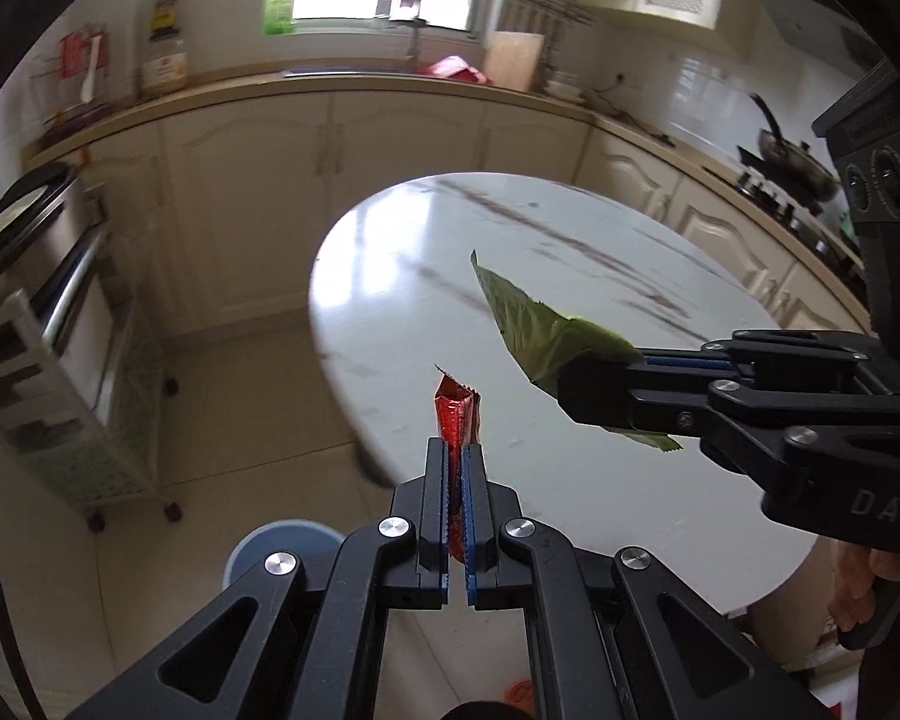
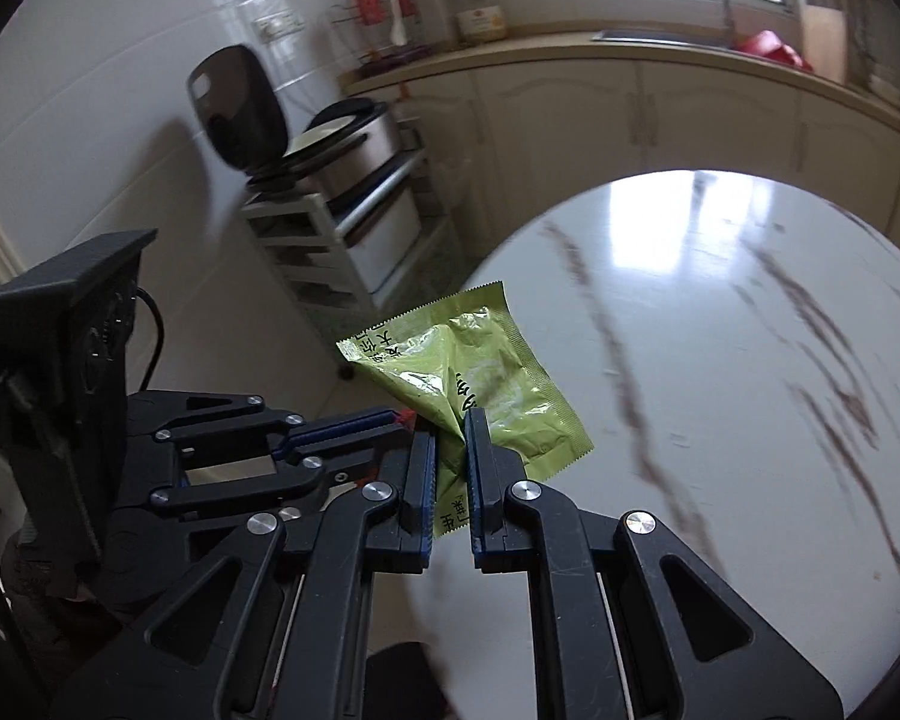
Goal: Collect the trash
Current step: 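Lift both and carry them toward the blue bin, then open the left tool over the blue bin while the right tool releases the green packet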
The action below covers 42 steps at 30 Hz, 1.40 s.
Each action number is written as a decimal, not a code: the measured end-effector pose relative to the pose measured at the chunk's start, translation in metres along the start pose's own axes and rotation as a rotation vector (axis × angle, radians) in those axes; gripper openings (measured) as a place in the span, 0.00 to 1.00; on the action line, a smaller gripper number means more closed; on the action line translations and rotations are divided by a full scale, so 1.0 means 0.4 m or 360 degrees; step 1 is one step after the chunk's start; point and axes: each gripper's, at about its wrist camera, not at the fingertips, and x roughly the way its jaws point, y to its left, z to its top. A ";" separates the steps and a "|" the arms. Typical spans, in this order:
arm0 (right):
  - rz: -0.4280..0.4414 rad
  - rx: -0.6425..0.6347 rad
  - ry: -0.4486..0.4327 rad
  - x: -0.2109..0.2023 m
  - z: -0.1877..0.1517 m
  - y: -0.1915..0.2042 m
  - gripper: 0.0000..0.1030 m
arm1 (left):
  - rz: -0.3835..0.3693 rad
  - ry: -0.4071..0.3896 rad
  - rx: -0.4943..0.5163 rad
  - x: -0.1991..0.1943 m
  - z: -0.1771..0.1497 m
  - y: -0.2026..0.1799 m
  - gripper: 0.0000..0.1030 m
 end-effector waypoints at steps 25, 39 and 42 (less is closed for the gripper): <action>0.0129 -0.0008 0.0248 0.462 -0.040 0.261 0.09 | 0.0167 0.0309 -0.0386 -0.022 -0.236 0.379 0.04; 0.0067 0.0013 0.0338 0.589 -0.062 0.214 0.11 | 0.0338 0.0372 -0.0615 0.033 -0.274 0.398 0.74; 0.0065 0.0015 0.0339 0.605 -0.060 0.203 0.13 | 0.0342 0.0370 -0.0682 0.021 -0.287 0.415 0.74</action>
